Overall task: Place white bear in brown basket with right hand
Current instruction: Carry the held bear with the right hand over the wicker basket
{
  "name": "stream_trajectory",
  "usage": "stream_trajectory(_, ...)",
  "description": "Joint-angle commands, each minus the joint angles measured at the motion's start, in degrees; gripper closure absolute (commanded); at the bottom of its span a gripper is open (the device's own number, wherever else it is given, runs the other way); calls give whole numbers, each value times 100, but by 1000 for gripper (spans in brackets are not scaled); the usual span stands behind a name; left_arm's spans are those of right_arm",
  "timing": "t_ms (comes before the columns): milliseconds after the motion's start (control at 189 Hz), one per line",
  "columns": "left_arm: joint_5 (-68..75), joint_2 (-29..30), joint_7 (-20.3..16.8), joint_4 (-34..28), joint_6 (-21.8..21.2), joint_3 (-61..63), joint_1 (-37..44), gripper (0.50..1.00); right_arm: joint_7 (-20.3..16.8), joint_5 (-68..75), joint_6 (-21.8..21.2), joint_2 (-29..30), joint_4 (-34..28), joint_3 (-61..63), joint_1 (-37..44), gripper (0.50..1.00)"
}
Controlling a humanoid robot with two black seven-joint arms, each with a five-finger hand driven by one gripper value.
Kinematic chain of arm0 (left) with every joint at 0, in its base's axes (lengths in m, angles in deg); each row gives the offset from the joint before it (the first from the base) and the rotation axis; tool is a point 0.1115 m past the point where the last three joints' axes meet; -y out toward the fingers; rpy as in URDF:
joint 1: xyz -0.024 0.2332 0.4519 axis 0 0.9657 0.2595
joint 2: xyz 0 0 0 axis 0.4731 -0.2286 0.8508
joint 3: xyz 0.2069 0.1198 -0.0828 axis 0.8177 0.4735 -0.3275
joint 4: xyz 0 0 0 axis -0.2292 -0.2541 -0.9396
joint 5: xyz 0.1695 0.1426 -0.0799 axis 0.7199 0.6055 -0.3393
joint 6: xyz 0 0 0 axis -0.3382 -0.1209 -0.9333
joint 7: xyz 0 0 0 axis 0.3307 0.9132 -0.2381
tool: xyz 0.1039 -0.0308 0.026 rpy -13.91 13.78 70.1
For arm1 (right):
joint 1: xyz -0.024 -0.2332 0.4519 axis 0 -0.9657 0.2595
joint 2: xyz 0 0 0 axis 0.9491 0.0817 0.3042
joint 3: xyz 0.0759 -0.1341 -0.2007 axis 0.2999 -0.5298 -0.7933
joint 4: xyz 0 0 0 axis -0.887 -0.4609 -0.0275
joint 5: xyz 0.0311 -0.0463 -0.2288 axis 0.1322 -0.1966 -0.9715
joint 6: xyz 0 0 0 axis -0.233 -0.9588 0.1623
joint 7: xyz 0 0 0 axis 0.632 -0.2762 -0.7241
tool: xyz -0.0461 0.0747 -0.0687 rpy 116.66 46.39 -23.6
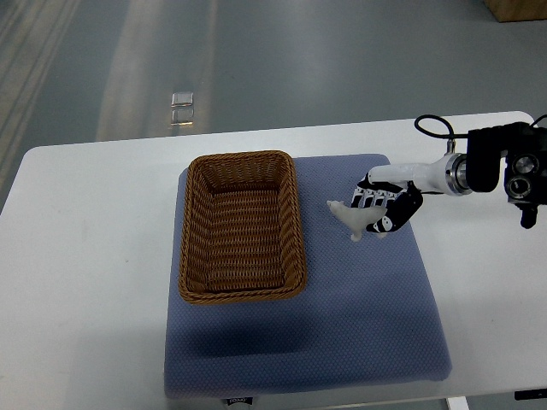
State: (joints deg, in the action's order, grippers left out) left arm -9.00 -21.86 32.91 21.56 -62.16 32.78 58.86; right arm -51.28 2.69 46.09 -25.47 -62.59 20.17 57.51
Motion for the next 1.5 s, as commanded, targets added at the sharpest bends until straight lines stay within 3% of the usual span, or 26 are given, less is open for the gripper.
stream_trajectory(0, 9, 0, -3, 11, 0, 0, 0, 500, 2, 141, -41, -23, 5, 99, 314, 1000)
stream_trajectory(132, 9, 0, 6, 37, 9, 0, 0, 500, 2, 343, 20, 109, 49, 99, 657, 1000)
stream_trajectory(322, 9, 0, 6, 46, 9, 0, 0, 500, 2, 387, 144, 759, 454, 81, 842, 1000)
stream_trajectory(661, 9, 0, -3, 29, 9, 0, 0, 500, 2, 502, 223, 2780, 2000, 37, 877, 1000)
stream_trajectory(814, 9, 0, 6, 20, 9, 0, 0, 500, 2, 467, 249, 3387, 2484, 37, 648, 998)
stream_trajectory(1115, 9, 0, 6, 55, 9, 9, 0, 500, 10, 387, 530, 4090, 3073, 46, 16, 981)
stream_trajectory(1353, 9, 0, 6, 20, 9, 9, 0, 500, 81, 282, 636, 4275, 3292, 46, -283, 965)
stream_trajectory(1495, 9, 0, 6, 11, 9, 9, 0, 500, 107, 133, 680, 4319, 3424, 46, -398, 930)
